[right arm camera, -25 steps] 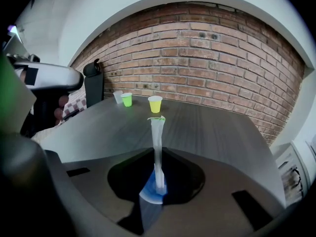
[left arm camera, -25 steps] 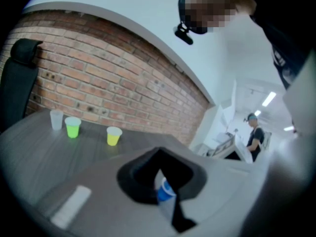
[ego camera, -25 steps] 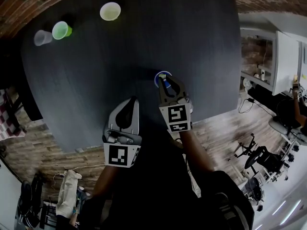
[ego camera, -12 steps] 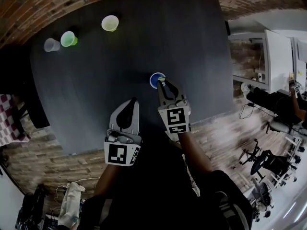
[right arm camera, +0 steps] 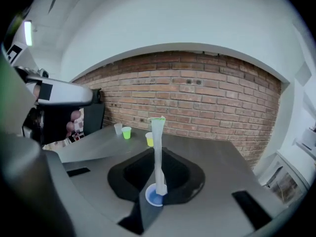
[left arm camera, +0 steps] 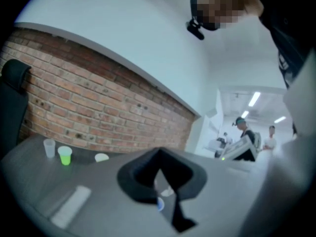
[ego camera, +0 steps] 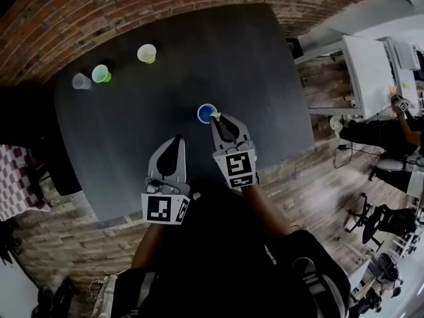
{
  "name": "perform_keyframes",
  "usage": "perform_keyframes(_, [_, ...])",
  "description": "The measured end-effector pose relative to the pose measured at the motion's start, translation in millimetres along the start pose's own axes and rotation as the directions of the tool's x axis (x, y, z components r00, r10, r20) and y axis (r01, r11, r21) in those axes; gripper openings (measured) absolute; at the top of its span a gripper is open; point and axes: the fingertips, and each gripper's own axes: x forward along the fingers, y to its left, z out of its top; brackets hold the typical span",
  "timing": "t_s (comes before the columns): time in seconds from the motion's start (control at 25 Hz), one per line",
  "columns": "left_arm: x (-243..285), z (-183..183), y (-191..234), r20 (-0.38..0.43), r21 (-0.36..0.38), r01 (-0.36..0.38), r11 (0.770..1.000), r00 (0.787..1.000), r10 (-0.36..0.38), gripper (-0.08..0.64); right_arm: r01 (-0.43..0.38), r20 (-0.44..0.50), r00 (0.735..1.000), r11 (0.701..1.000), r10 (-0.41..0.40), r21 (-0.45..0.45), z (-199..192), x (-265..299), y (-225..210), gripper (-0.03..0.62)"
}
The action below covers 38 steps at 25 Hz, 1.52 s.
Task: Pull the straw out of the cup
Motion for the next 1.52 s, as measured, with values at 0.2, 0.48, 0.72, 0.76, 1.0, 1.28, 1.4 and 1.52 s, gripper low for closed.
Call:
perform_keyframes(0.2, [-8.0,15.7,-3.9,0.026,0.005,0.008,1.000,1.000,-0.008,0.005,0.015,0.058,0.998,0.999,-0.016,0.031,22.0,-19.4,1.0,0.043])
perform_keyframes(0.48, [-27.0,25.6,-8.1,0.037,0.017,-0.002,1.000,0.999,0.002,0.005,0.012,0.134,0.991,0.997,-0.021,0.070,49.4,-53.8,6.8,0.043])
perform_keyframes(0.72, [-40.9,33.0,-8.9,0.049,0.025,-0.022,0.999,0.999,0.020,0.005,0.005,0.196,0.980,0.995,-0.026,0.103,67.9,-86.3,15.0,0.043])
perform_keyframes(0.76, [-43.2,34.1,-9.7,0.052,0.029,-0.022,0.999,0.998,0.020,0.005,0.003,0.213,0.977,0.995,-0.025,0.104,71.9,-91.4,17.0,0.043])
perform_keyframes(1.0, [-51.5,30.2,-11.8,0.041,0.032,-0.014,0.999,0.999,0.013,0.005,-0.002,0.235,0.972,0.994,-0.024,0.113,76.3,-105.5,26.4,0.043])
perform_keyframes(1.28, [-51.7,26.5,-11.9,0.031,0.048,0.009,0.999,0.999,-0.011,0.005,-0.015,0.223,0.975,0.995,-0.006,0.095,72.7,-103.8,37.4,0.040])
perform_keyframes(1.4, [-51.4,27.2,-11.7,0.033,0.036,0.003,0.999,0.999,-0.004,0.005,-0.017,0.228,0.974,0.995,-0.005,0.096,73.5,-104.0,38.2,0.040])
perform_keyframes(1.52, [-51.0,27.3,-10.2,0.031,0.033,0.000,0.999,1.000,-0.001,0.005,-0.019,0.228,0.974,0.995,-0.004,0.098,74.1,-102.8,38.4,0.040])
